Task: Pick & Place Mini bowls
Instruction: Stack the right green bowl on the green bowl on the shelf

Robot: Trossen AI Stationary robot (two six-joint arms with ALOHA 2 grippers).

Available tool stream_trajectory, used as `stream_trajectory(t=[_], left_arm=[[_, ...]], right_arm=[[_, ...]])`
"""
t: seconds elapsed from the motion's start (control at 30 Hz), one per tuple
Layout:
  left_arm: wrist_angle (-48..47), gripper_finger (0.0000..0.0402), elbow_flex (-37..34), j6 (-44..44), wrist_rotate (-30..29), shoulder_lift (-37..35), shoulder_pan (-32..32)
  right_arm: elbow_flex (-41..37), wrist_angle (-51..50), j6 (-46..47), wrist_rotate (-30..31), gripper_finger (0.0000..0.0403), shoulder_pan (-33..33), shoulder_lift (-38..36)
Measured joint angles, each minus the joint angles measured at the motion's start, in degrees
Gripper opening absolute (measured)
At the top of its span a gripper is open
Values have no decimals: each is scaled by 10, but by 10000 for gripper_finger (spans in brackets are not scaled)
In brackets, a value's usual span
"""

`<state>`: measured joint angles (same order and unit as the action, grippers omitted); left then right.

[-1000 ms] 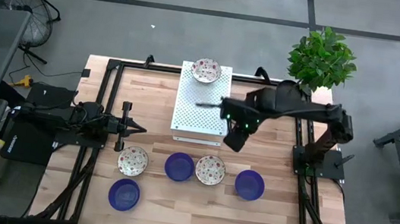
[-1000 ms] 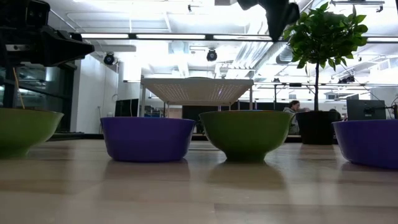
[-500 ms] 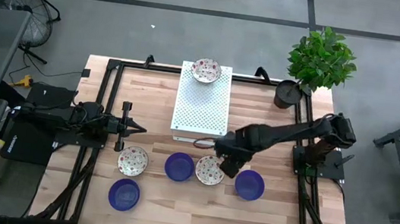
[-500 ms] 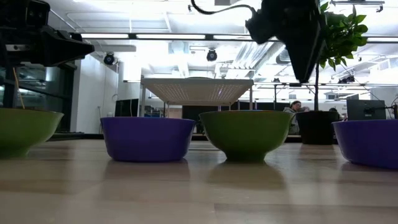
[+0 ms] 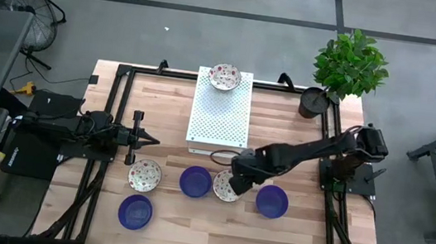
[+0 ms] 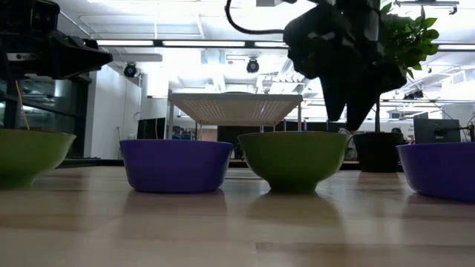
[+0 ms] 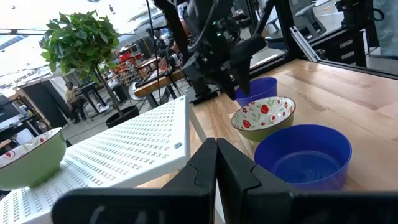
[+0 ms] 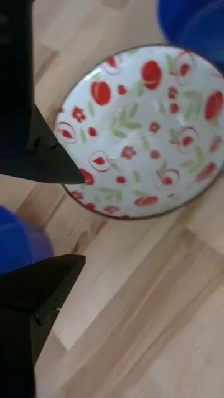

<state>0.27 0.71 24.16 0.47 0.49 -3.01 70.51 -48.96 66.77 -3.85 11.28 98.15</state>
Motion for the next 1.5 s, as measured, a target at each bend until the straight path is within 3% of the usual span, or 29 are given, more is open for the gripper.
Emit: stream_trajectory(t=[0.6, 1.0, 1.3, 1.5], left_arm=[[0, 0, 0, 0, 0, 0, 0], [0, 0, 0, 0, 0, 0, 0], [0, 0, 0, 0, 0, 0, 0], [0, 0, 0, 0, 0, 0, 0]], right_arm=[[-2, 40, 22, -9, 178, -14, 50], [-2, 39, 4, -15, 96, -23, 55], [-2, 54, -12, -41, 65, -27, 78], [-1, 63, -31, -64, 9, -27, 71]])
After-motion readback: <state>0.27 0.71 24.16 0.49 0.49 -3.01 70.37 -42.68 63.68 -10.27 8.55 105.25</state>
